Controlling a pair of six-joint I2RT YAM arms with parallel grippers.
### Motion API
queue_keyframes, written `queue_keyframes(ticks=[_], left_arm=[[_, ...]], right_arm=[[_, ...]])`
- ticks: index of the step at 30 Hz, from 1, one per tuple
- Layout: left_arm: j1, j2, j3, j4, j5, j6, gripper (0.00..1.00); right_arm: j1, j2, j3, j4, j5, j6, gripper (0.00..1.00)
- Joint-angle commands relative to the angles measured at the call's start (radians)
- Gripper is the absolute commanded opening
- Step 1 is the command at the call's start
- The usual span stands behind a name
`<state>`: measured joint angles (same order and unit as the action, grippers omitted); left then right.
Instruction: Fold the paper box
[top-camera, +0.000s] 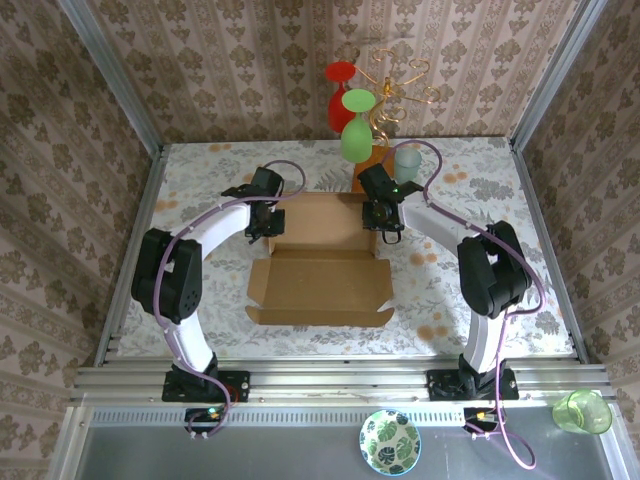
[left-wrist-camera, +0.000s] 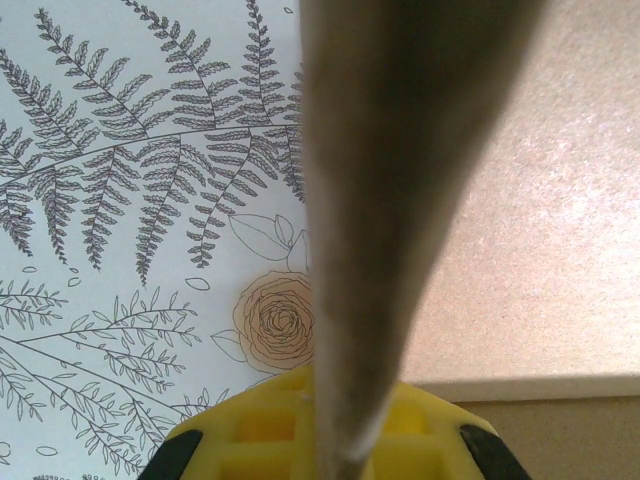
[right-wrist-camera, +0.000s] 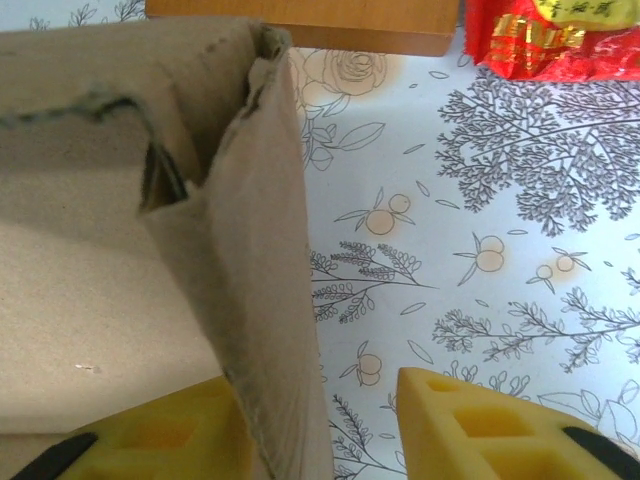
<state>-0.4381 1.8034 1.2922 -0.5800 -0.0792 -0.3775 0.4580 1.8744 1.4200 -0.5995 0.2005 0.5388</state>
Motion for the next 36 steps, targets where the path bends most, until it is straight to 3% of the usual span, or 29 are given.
queue_keyframes(ticks=[1, 14, 18, 22, 27, 36], left_arm=[[0.001, -0.018, 0.031, -0.036, -0.012, 0.014, 0.0], [0.005, -0.001, 0.06, -0.053, -0.013, 0.016, 0.0], [0.005, 0.004, 0.066, -0.054, -0.011, 0.017, 0.0], [0.006, 0.012, 0.076, -0.058, -0.01, 0.015, 0.0], [0.005, 0.016, 0.083, -0.06, -0.011, 0.011, 0.0], [0.004, 0.022, 0.087, -0.06, -0.009, 0.009, 0.0]], right_arm=[[-0.005, 0.013, -0.01, 0.04, -0.044, -0.005, 0.44], [0.003, 0.073, 0.004, 0.008, 0.021, 0.01, 0.29], [0.016, 0.079, 0.02, -0.016, 0.093, 0.015, 0.11], [0.037, 0.089, 0.051, -0.063, 0.166, 0.034, 0.0], [0.068, 0.109, 0.085, -0.167, 0.274, 0.096, 0.0], [0.087, 0.118, 0.086, -0.184, 0.271, 0.109, 0.0]])
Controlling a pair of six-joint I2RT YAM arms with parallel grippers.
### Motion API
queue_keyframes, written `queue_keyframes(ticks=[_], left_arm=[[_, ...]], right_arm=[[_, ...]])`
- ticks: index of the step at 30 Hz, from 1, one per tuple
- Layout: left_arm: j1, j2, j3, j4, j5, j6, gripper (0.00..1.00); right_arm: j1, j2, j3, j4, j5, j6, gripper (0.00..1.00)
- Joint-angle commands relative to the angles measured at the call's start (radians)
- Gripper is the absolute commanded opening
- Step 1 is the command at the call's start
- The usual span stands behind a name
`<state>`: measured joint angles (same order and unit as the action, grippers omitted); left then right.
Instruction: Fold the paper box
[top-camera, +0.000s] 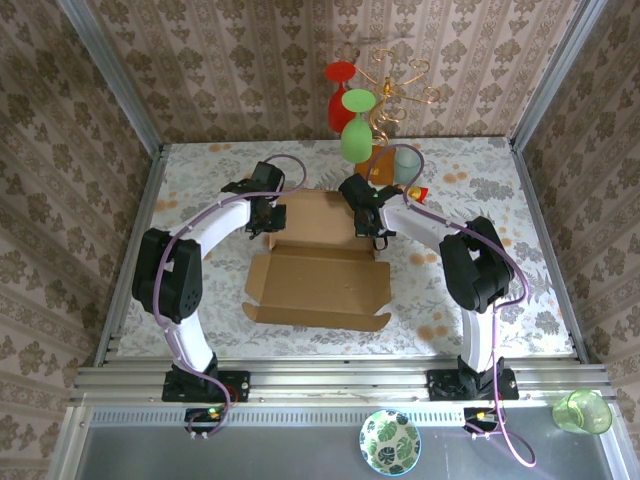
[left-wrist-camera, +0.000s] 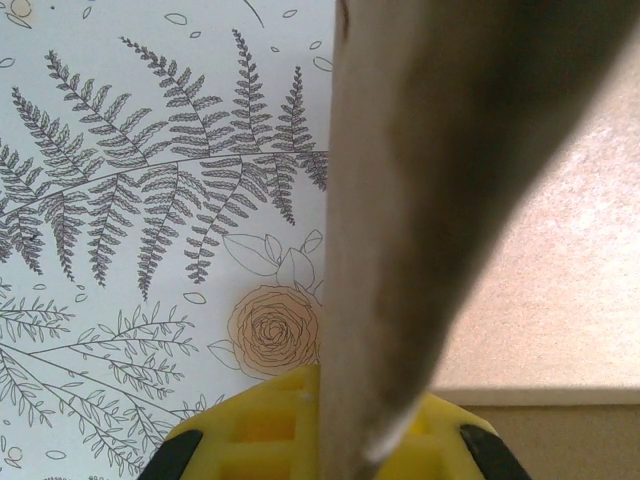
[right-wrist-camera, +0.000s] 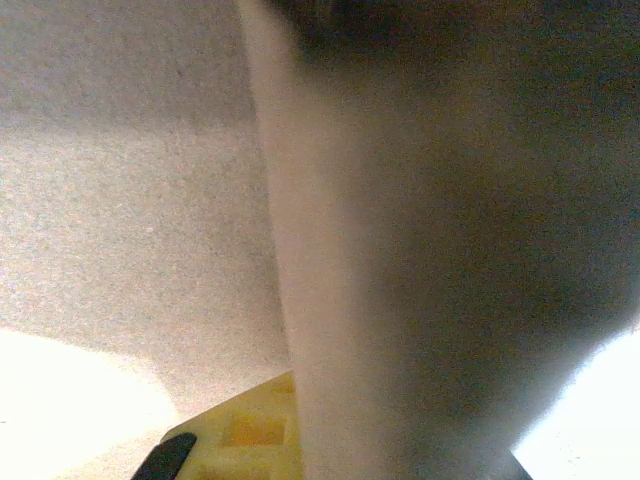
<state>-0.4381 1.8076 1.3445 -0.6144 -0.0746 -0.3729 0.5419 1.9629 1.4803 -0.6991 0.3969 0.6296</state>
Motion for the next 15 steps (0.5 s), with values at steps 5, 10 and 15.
queue_keyframes(ticks=[5, 10, 15], left_arm=[[0.003, 0.016, 0.035, -0.028, -0.016, 0.002, 0.0], [0.003, 0.012, 0.034, -0.028, -0.015, -0.002, 0.0], [0.003, 0.003, 0.036, -0.038, -0.003, -0.015, 0.18]], right_arm=[[0.01, 0.045, 0.054, -0.149, 0.12, 0.028, 0.0], [0.01, 0.039, 0.05, -0.154, 0.107, 0.044, 0.0], [0.011, 0.016, 0.031, -0.13, 0.07, 0.061, 0.0]])
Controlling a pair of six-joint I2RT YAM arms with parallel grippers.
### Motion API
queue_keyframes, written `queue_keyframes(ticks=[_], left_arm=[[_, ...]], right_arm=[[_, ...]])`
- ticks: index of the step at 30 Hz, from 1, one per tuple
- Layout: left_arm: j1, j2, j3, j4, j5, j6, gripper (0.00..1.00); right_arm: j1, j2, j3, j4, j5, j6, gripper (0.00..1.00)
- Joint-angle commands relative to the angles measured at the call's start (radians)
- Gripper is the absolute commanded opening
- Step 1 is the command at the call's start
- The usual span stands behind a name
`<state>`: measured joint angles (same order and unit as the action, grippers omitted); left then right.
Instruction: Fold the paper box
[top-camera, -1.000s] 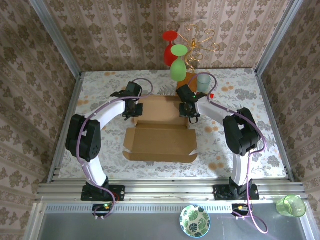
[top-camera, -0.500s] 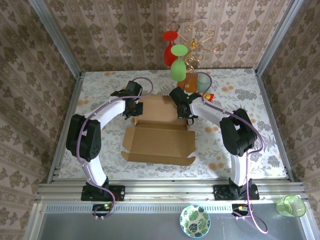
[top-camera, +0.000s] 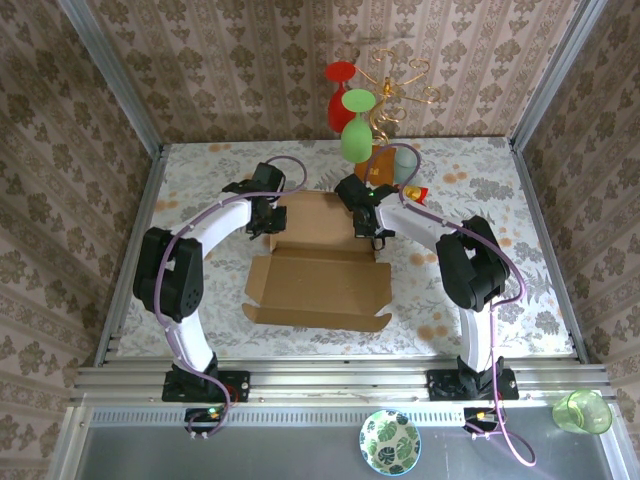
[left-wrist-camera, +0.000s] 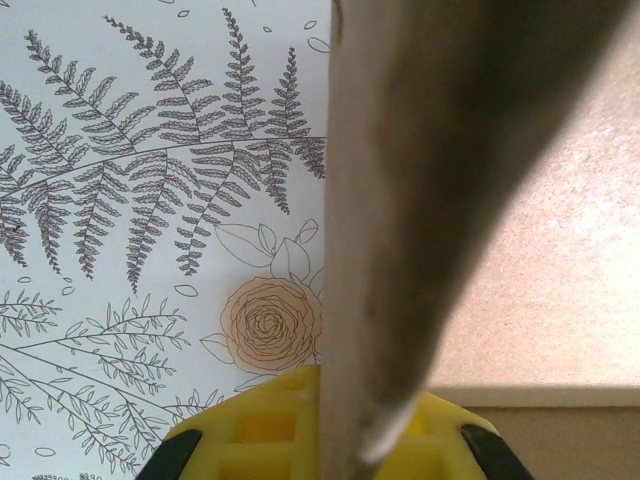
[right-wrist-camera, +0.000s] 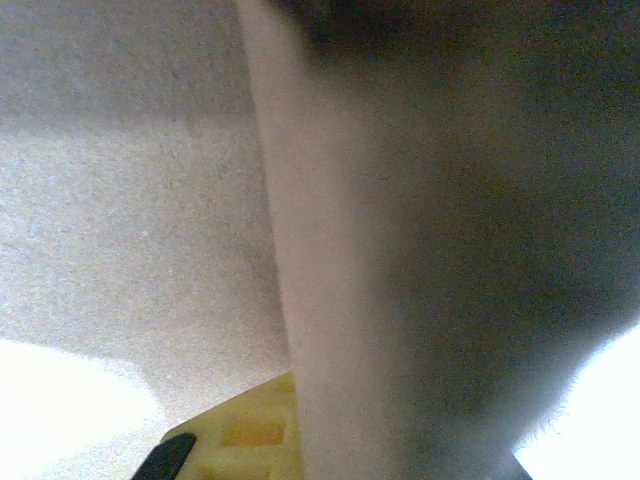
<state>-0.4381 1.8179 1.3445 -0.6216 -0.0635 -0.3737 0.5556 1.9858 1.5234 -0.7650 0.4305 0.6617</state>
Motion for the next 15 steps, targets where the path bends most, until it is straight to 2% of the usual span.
queue_keyframes(ticks=[1, 3, 6, 12, 13, 15], left_arm=[[0.004, -0.012, 0.04, -0.037, -0.011, -0.021, 0.24], [0.003, -0.042, 0.054, -0.058, -0.005, -0.041, 0.38], [0.006, -0.116, 0.083, -0.096, -0.003, -0.103, 0.51], [0.002, -0.305, 0.149, -0.213, -0.093, -0.277, 0.51], [-0.001, -0.32, 0.175, -0.267, -0.128, -0.32, 0.55], [-0.002, -0.327, 0.255, -0.432, -0.193, -0.412, 0.51]], right_arm=[[-0.004, -0.011, -0.013, -0.066, 0.031, 0.037, 0.0], [-0.005, -0.027, -0.019, -0.067, 0.016, 0.056, 0.0], [-0.008, -0.055, -0.029, -0.075, -0.005, 0.096, 0.0], [-0.029, -0.09, -0.063, -0.115, -0.087, 0.239, 0.0], [-0.032, -0.095, -0.067, -0.123, -0.094, 0.266, 0.0], [-0.038, -0.111, -0.085, -0.122, -0.12, 0.327, 0.0]])
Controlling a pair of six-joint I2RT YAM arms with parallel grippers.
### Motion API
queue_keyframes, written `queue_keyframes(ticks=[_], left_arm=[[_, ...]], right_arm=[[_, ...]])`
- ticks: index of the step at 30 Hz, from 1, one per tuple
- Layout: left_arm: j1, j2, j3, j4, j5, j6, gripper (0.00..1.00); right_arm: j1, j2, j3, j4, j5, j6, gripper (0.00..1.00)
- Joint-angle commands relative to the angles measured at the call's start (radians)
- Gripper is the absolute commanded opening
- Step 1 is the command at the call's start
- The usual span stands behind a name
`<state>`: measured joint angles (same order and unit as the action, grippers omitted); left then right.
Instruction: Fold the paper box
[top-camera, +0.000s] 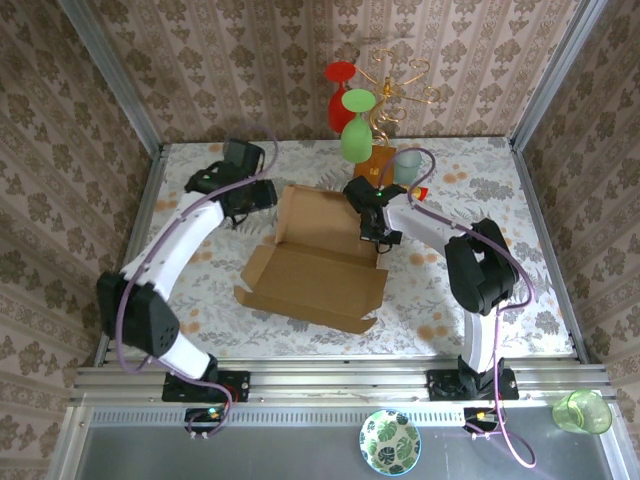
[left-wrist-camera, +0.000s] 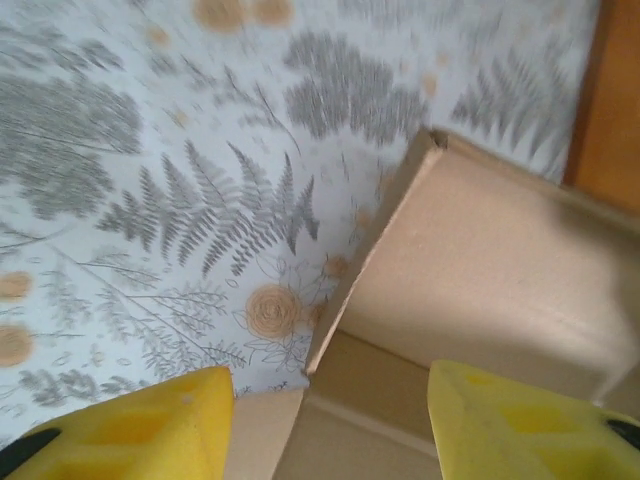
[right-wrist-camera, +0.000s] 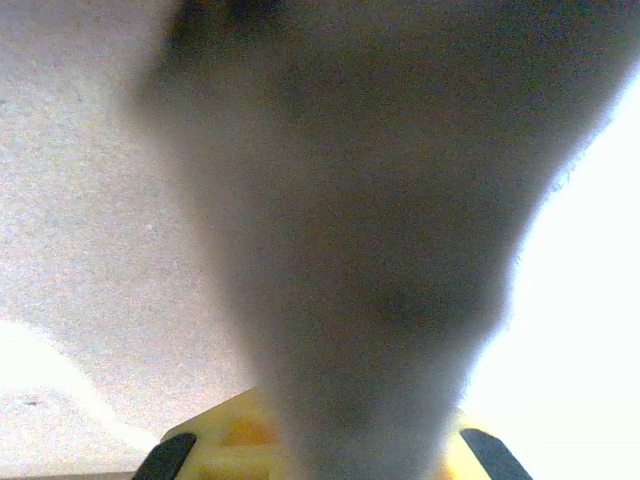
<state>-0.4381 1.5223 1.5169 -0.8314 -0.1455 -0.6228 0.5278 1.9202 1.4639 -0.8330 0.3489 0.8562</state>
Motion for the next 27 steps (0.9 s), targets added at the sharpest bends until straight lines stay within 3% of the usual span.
queue_keyframes(ticks=[1, 5, 12, 15, 18, 23, 27], left_arm=[[-0.005, -0.026, 0.12, -0.303, -0.12, -0.207, 0.49], [-0.069, -0.047, 0.206, -0.592, -0.139, -0.371, 0.47], [-0.15, -0.203, 0.056, -0.696, -0.054, -0.559, 0.52], [-0.162, -0.216, -0.002, -0.692, -0.029, -0.584, 0.6], [-0.166, -0.208, -0.054, -0.646, -0.001, -0.605, 0.63], [-0.165, -0.203, -0.175, -0.436, 0.046, -0.667, 0.66], [-0.166, -0.165, -0.174, -0.365, 0.026, -0.693, 0.67]], right_arm=[[-0.014, -0.053, -0.037, -0.047, -0.051, 0.157, 0.0], [-0.019, -0.082, -0.077, -0.005, -0.11, 0.283, 0.0], [-0.012, -0.078, -0.089, 0.029, -0.187, 0.45, 0.0], [-0.012, -0.062, -0.087, 0.036, -0.205, 0.475, 0.0], [-0.012, -0.053, -0.095, 0.054, -0.229, 0.493, 0.0], [-0.012, -0.046, -0.101, 0.073, -0.26, 0.501, 0.0], [-0.011, -0.048, -0.105, 0.074, -0.269, 0.504, 0.0]])
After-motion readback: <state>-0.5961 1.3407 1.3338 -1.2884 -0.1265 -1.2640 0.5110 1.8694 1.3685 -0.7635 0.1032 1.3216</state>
